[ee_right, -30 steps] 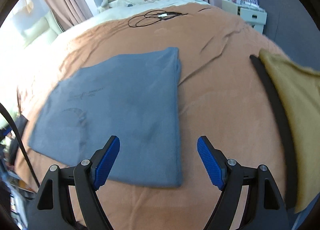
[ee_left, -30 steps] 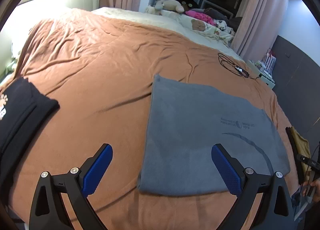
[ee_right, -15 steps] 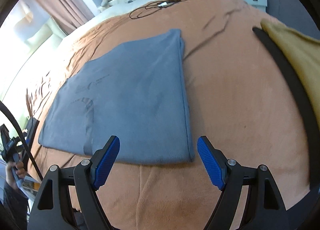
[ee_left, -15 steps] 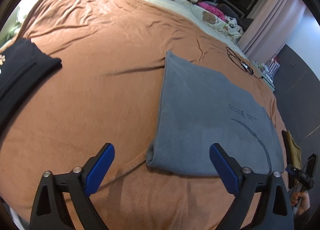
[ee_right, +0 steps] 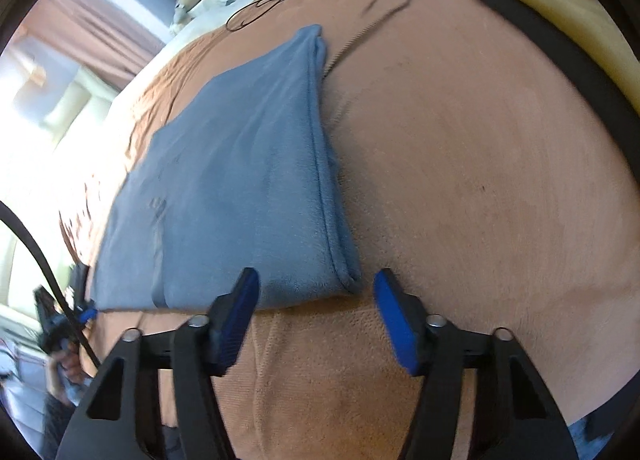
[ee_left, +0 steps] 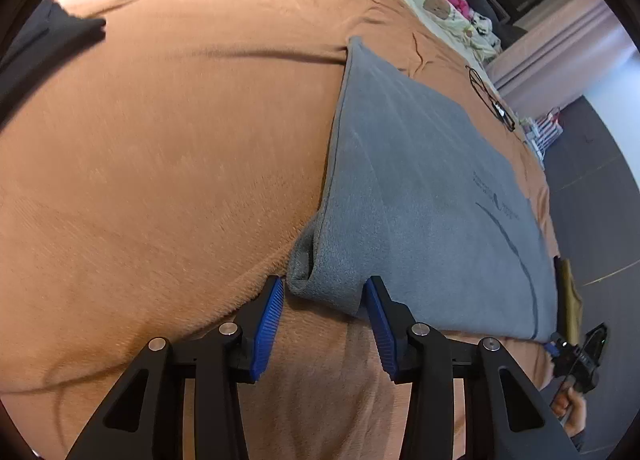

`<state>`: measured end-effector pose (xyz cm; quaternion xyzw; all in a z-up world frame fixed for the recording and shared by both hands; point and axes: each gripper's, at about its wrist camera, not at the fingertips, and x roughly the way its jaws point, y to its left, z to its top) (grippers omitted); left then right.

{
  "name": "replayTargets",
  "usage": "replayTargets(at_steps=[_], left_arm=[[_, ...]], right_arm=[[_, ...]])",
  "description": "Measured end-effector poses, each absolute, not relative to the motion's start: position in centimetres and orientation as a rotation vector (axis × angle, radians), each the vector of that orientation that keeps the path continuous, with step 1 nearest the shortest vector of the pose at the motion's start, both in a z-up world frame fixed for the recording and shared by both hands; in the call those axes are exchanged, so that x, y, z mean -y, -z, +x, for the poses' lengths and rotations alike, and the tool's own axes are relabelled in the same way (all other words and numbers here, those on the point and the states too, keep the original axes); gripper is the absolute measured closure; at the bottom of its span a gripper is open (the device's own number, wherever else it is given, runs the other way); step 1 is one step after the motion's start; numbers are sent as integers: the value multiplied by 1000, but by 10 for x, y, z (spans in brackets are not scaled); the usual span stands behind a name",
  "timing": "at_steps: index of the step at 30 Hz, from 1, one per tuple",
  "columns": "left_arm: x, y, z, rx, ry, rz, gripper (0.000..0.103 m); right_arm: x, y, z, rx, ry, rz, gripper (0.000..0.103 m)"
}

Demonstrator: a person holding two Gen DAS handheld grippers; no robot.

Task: Fold small clothes

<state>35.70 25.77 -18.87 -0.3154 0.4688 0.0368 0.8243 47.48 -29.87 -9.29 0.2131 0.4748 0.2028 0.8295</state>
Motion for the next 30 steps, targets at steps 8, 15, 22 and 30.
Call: replayTargets(at_steps=[8,15,22,30], left_arm=[[-266,197,359,-983,-71,-764,58],[-276,202,361,-975,-57,-886,58],[-284,205,356,-940,-107,-963,87],[-282,183,344,-858,-126,-937,96]], right_arm=[[320,112,471,-1028,-486,665,53],[333,130,472,-995,-451,786,66],[340,147,459,-954,-393,963,92],[325,99,433,-831,-374,823,99]])
